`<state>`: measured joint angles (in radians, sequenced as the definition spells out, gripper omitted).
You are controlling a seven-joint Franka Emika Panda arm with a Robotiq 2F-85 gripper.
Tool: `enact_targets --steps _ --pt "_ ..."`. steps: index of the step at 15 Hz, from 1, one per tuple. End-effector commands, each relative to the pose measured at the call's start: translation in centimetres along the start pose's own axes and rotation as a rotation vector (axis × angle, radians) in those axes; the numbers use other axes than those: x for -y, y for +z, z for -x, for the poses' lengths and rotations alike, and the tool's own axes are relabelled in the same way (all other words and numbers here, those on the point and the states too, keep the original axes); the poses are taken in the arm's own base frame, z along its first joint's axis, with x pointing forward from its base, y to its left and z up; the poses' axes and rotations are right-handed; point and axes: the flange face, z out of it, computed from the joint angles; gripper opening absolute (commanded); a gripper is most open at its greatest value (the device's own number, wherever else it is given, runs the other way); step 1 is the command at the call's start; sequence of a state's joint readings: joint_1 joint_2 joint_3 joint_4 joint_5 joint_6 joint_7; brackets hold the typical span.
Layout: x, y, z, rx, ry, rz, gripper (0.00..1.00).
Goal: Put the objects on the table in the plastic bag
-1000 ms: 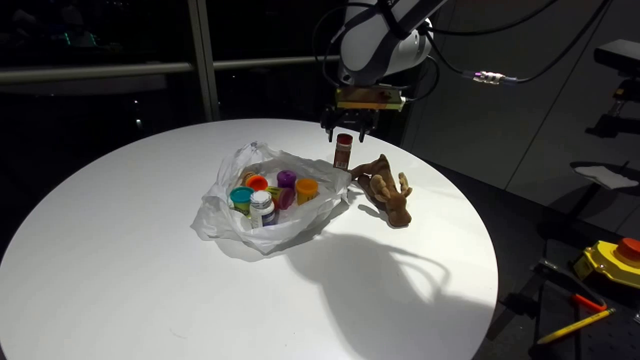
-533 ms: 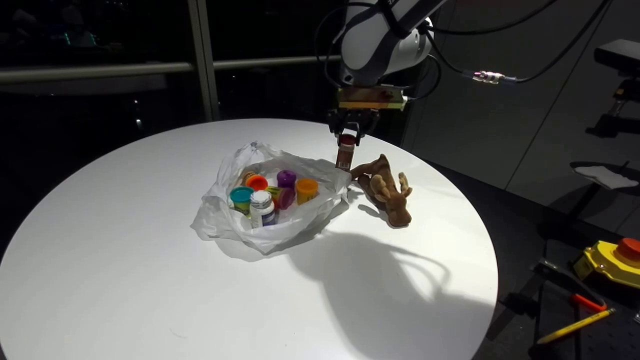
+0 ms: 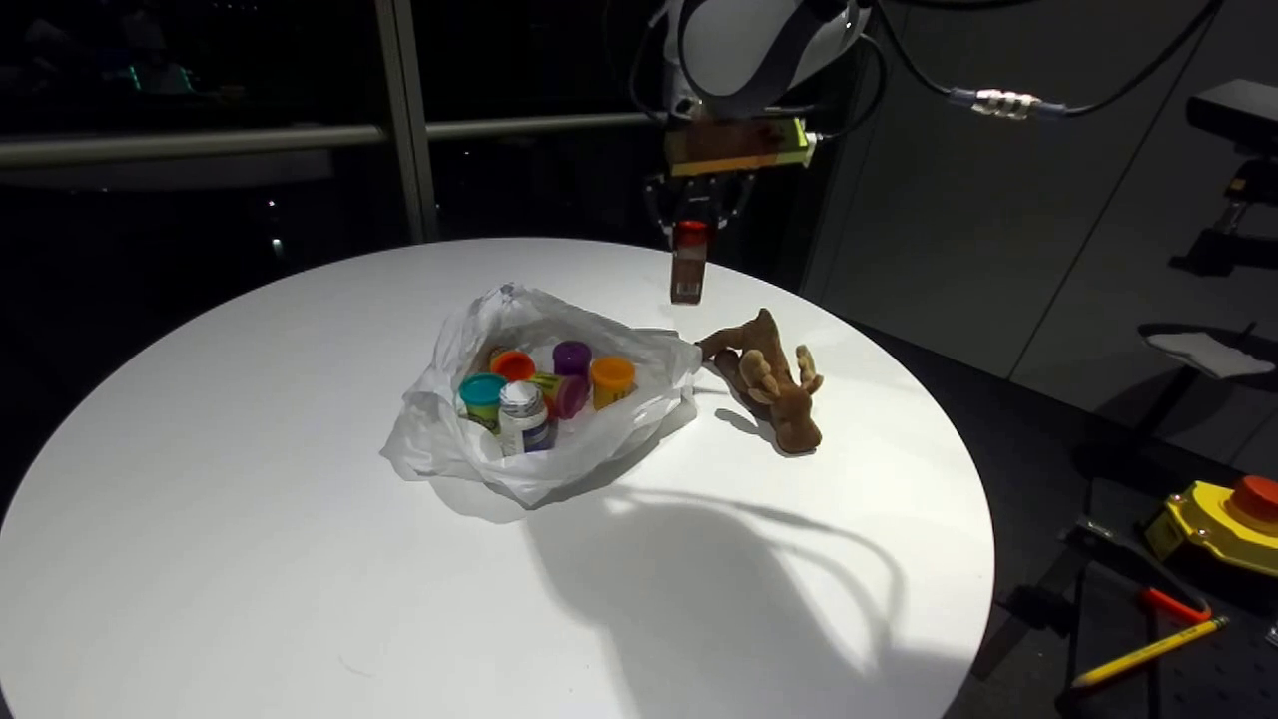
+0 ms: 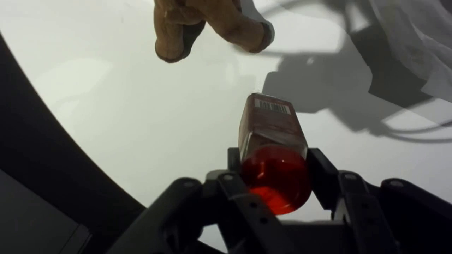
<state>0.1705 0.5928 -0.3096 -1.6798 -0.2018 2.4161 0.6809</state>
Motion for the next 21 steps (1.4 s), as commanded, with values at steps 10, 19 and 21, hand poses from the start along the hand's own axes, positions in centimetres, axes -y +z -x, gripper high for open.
enact_targets --steps 10,19,21 --pt "11.7 -13.9 15.0 0.021 -0.336 -0.124 0.24" --pt "12.4 -6.9 17.2 -0.022 -0.387 -0.196 0.24" --pt "12.8 -5.9 17.5 -0.033 -0.404 -0.233 0.24"
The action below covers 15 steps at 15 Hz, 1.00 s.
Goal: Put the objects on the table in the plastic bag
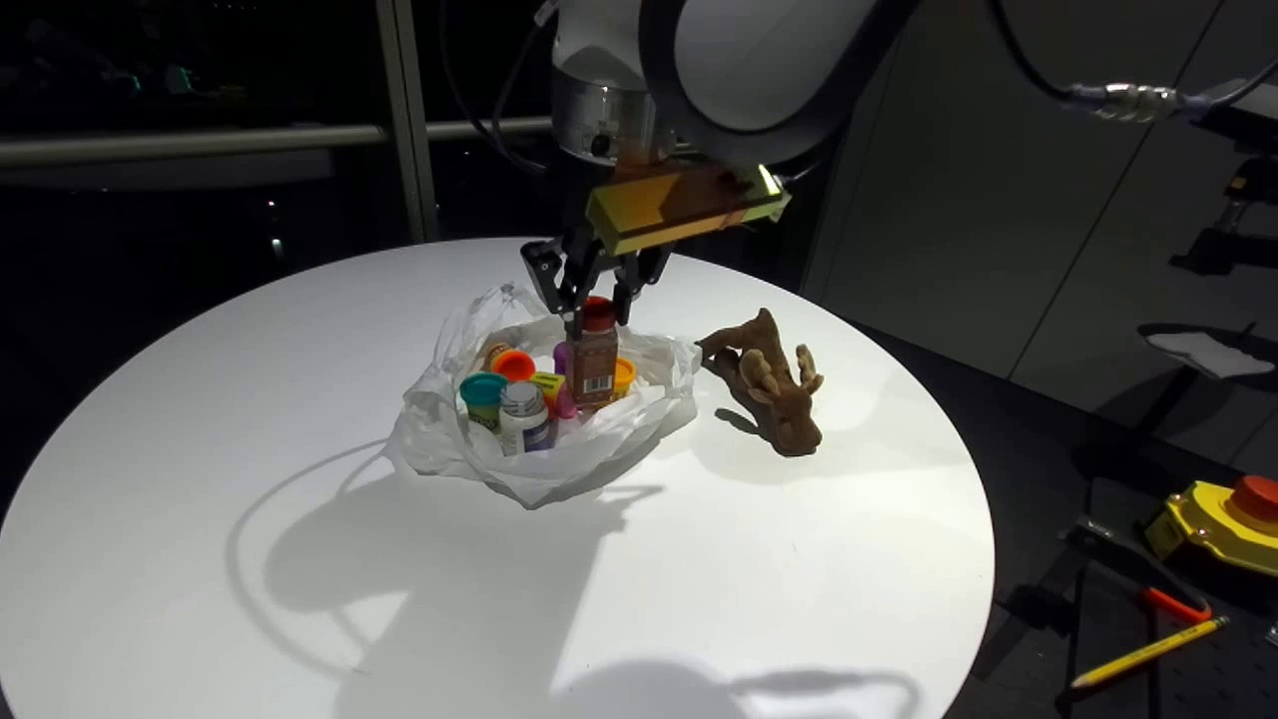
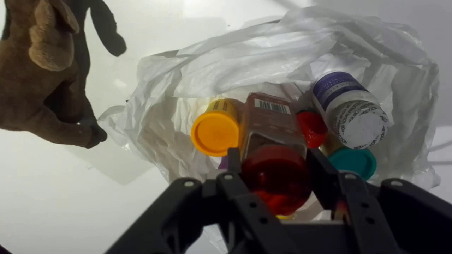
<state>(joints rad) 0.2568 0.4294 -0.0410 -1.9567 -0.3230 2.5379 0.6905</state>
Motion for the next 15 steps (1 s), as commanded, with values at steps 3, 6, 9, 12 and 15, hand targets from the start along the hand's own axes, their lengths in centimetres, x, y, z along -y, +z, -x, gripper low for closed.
enact_targets --steps 3,6,9,12,15 --pt "0.6 1.7 0.8 -0.016 -0.057 -0.08 0.24" --pt "1.0 2.6 2.5 0.062 -0.086 -0.087 0.24" --pt "1.5 2.5 3.6 0.112 -0.116 -0.104 0.24" --pt "1.2 2.4 2.7 0.099 -0.117 -0.087 0.24" --pt "0.7 2.5 1.4 0.094 -0.101 -0.068 0.74"
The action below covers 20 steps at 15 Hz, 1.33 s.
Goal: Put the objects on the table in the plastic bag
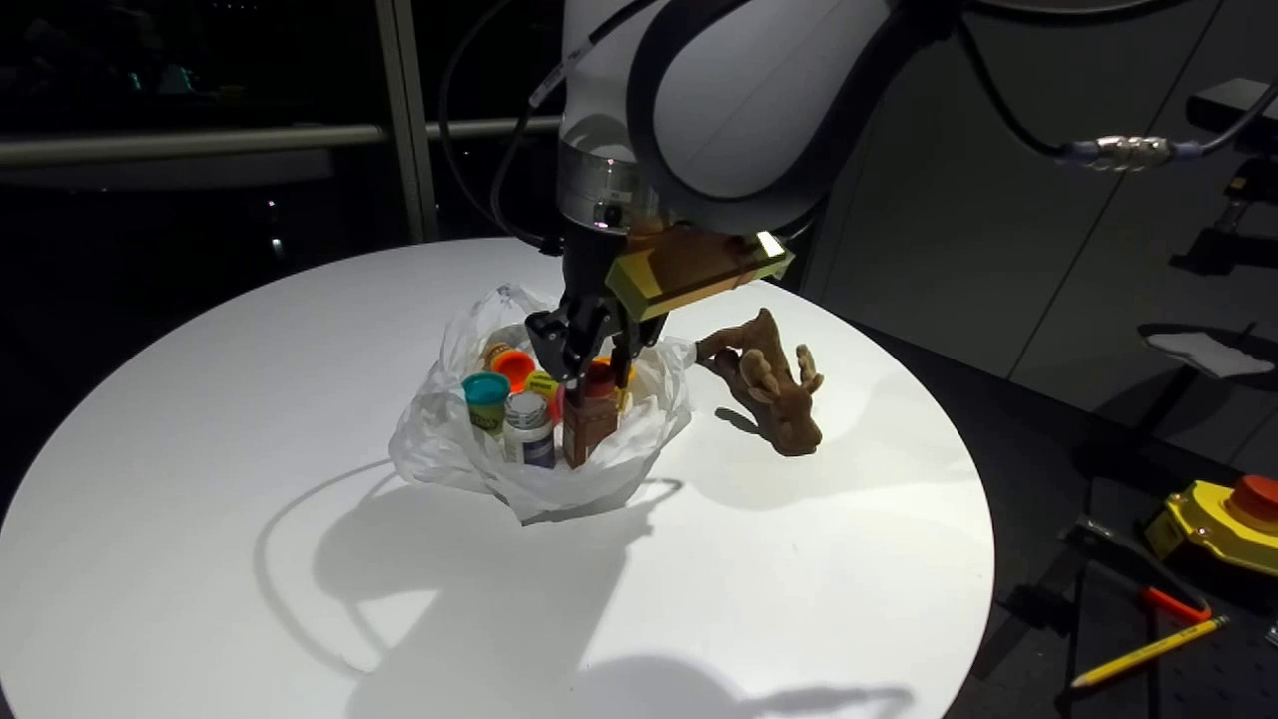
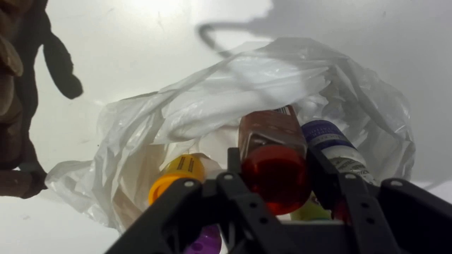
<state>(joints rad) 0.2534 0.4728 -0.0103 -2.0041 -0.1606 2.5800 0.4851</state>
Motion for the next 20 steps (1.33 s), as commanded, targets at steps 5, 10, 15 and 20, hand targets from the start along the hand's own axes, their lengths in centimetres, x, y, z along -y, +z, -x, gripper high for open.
enact_targets --steps 5,10,15,20 --pt "-3.5 -3.3 -3.4 -0.053 0.077 0.029 1.0" --pt "-9.9 -4.4 -1.2 -0.004 0.183 0.062 1.0" --pt "-16.6 -1.1 2.4 0.147 0.288 0.094 1.0" --pt "-19.2 0.8 3.4 0.165 0.33 0.087 1.0"
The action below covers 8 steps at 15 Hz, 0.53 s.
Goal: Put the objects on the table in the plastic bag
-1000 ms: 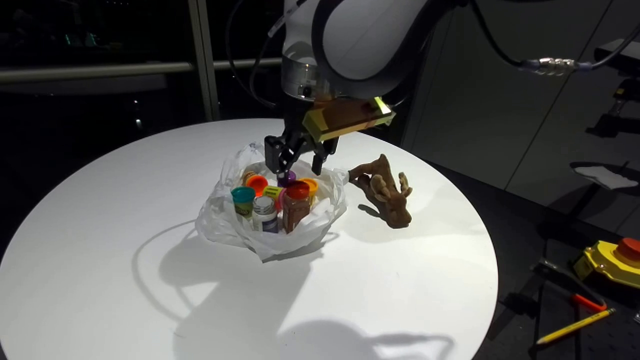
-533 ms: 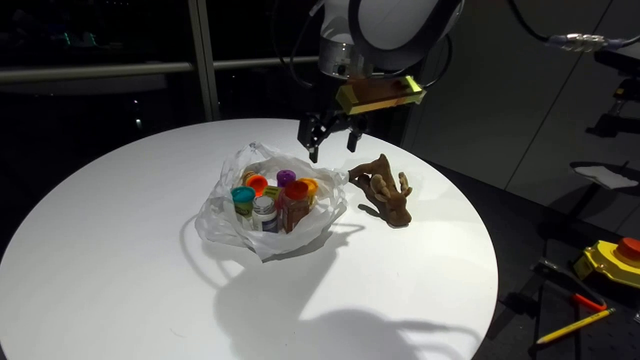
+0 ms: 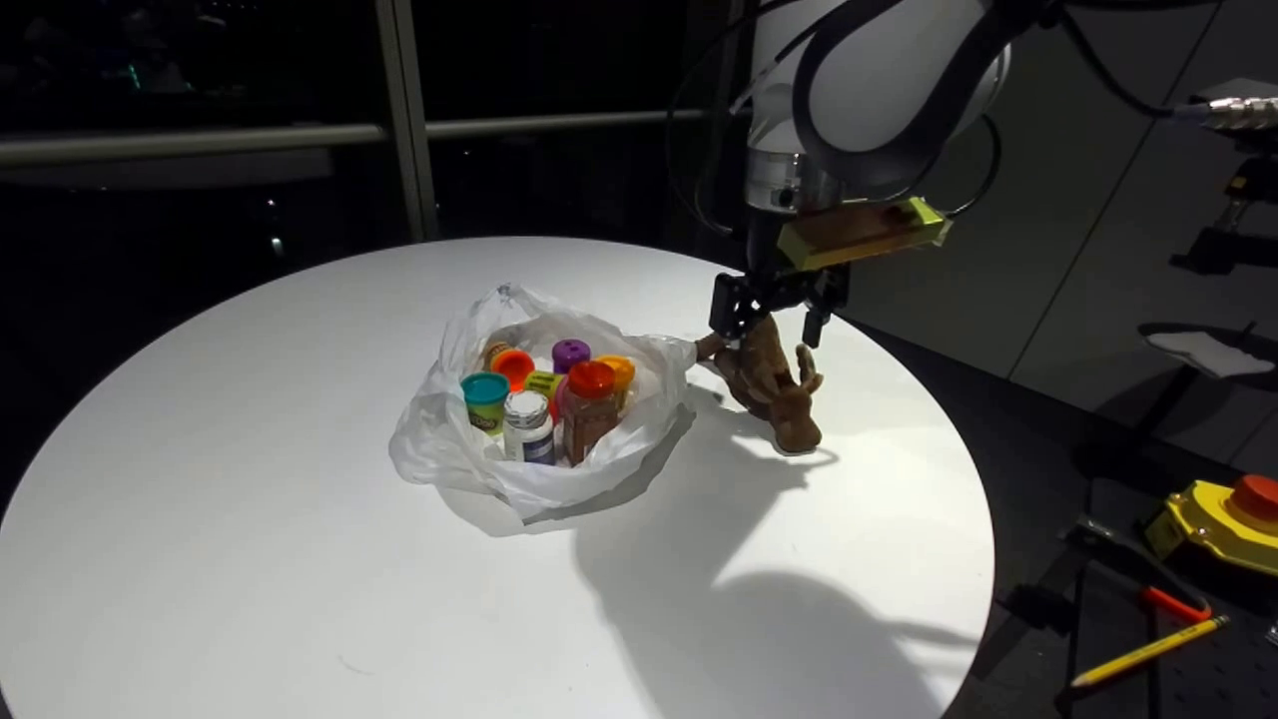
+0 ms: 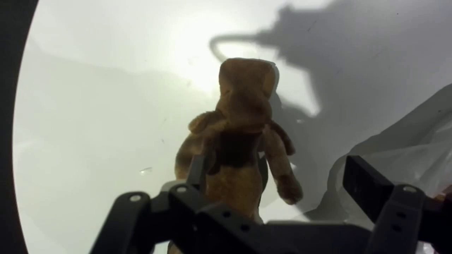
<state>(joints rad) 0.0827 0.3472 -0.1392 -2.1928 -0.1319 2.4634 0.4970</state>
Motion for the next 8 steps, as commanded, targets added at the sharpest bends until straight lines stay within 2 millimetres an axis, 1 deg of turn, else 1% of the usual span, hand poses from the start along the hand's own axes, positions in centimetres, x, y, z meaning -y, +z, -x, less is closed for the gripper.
enact_targets --steps 1,5,8 --pt "-0.7 -0.1 0.1 -0.007 0.008 -0.032 1.0" --pt "-0.6 1.5 -0.1 0.027 0.013 -0.001 1.0" --pt "-0.4 3.4 -0.3 0.05 0.018 0.023 1.0"
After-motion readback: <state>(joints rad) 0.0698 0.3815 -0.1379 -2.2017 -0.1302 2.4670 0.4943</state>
